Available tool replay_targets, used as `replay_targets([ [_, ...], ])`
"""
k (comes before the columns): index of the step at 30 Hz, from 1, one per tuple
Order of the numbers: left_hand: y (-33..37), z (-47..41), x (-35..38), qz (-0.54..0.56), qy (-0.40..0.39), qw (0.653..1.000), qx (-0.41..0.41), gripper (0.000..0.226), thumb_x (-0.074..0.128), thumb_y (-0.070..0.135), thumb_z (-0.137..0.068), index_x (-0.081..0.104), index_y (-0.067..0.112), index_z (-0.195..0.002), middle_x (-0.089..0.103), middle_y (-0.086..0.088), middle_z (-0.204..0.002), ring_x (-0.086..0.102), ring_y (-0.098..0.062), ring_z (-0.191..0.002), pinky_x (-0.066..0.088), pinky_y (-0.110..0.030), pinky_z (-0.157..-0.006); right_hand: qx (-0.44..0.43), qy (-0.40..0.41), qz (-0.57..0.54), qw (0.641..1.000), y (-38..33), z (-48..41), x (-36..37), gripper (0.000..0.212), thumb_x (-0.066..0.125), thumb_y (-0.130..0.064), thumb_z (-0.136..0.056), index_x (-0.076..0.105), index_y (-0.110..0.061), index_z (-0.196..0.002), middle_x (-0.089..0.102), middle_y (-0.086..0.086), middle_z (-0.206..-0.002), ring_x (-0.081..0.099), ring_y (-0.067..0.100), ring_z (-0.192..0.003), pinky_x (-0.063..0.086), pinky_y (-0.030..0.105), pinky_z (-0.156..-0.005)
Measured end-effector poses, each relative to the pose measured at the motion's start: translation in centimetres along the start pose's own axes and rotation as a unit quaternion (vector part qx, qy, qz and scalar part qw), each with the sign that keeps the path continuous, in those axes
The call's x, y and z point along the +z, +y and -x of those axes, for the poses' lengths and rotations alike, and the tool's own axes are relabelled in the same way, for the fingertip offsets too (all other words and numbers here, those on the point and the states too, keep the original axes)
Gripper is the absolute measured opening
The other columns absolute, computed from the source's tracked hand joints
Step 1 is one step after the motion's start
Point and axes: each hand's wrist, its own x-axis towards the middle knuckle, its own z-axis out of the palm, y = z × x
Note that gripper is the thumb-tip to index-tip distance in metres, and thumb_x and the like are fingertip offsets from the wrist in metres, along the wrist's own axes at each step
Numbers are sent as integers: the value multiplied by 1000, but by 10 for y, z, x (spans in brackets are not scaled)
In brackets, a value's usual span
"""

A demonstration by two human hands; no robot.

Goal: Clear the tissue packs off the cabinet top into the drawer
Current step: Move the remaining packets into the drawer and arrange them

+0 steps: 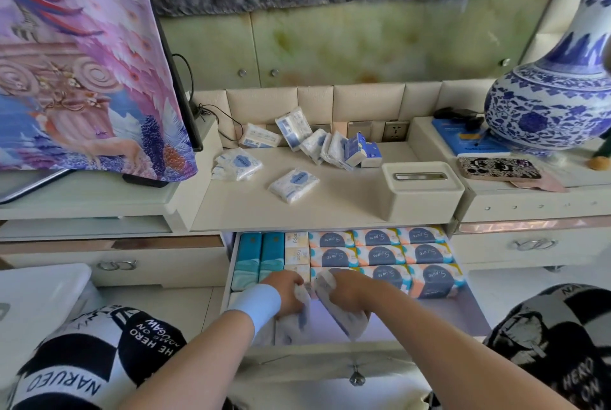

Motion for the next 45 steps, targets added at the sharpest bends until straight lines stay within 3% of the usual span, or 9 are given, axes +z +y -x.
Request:
replay_targets([
  [5, -6, -1, 14, -80, -41, 996, 26, 54, 66, 38, -84, 56, 22, -134, 55, -5, -137, 54, -28, -122, 45, -33, -99, 44, -28, -8, 999, 1, -13, 21, 45, 45, -25, -99, 43, -5, -140, 54, 14, -136, 53, 30, -120, 45, 36, -93],
  [10, -17, -11, 20, -129, 21, 991, 29, 40, 53, 19, -88, 59, 27, -127, 56, -7, -129, 57, -30, -114, 50, -38, -94, 66, -52, -101, 991, -6, -26, 35, 36, 43, -15, -99, 50, -1, -132, 60, 17, -126, 61, 24, -88, 47, 24, -58],
  [16, -30, -14, 26, -137, 80, 986, 59, 51, 50, 33, -92, 40, 26, -142, 33, -4, -143, 34, -27, -129, 40, -44, -102, 82, -131, -394, 906, -27, -31, 59, 33, 42, -15, -96, 54, -12, -127, 62, 14, -116, 64, 33, -97, 61, 47, -74],
  [19, -36, -12, 35, -152, 47, 984, 76, 79, 59, 54, -83, 26, 26, -149, 26, -3, -151, 26, -28, -137, 35, -47, -107, 98, -121, -373, 915, -25, -35, 56, 35, 46, -25, -96, 51, -17, -130, 57, 13, -123, 64, 33, -98, 62, 43, -68],
  [24, -44, -13, 36, -137, 39, 985, 95, 104, 73, 48, -77, 7, 27, -155, -2, 2, -162, 4, -26, -148, 23, -44, -119, 136, -116, -403, 898, -19, -41, 64, 44, 49, -16, -99, 37, -17, -141, 53, 18, -126, 69, 38, -93, 61, 39, -59],
  [27, -40, -10, 32, -154, 36, 979, 128, 97, 70, 49, -77, 16, 22, -153, 12, -1, -158, 15, -25, -143, 27, -43, -116, 102, -124, -394, 905, -22, -45, 70, 56, 48, -19, -96, 29, -31, -147, 55, 15, -123, 71, 35, -84, 61, 39, -62],
  [33, -40, -15, 31, -210, 47, 967, 137, 100, 77, 57, -69, 26, 23, -149, 32, -2, -144, 31, -25, -132, 37, -42, -107, 189, -32, -295, 936, -27, -52, 65, 24, 55, -20, -97, 59, -2, -111, 69, 15, -102, 74, 30, -75, 62, 44, -70],
  [38, -39, -20, 36, -195, 65, 970, 132, 93, 66, 66, -70, 27, 28, -145, 34, -2, -142, 32, -26, -128, 33, -46, -107, 67, -38, -307, 948, -31, -38, 69, 38, 48, -14, -97, 52, -23, -133, 66, 9, -116, 72, 24, -82, 59, 31, -59],
  [45, -34, -17, 28, -176, 35, 977, 114, 83, 63, 56, -79, 27, 29, -149, 31, -2, -144, 29, -26, -134, 33, -44, -107, 32, -1, -246, 969, -24, -40, 68, 45, 56, -13, -94, 53, -24, -137, 63, 8, -123, 72, 23, -87, 58, 29, -57],
])
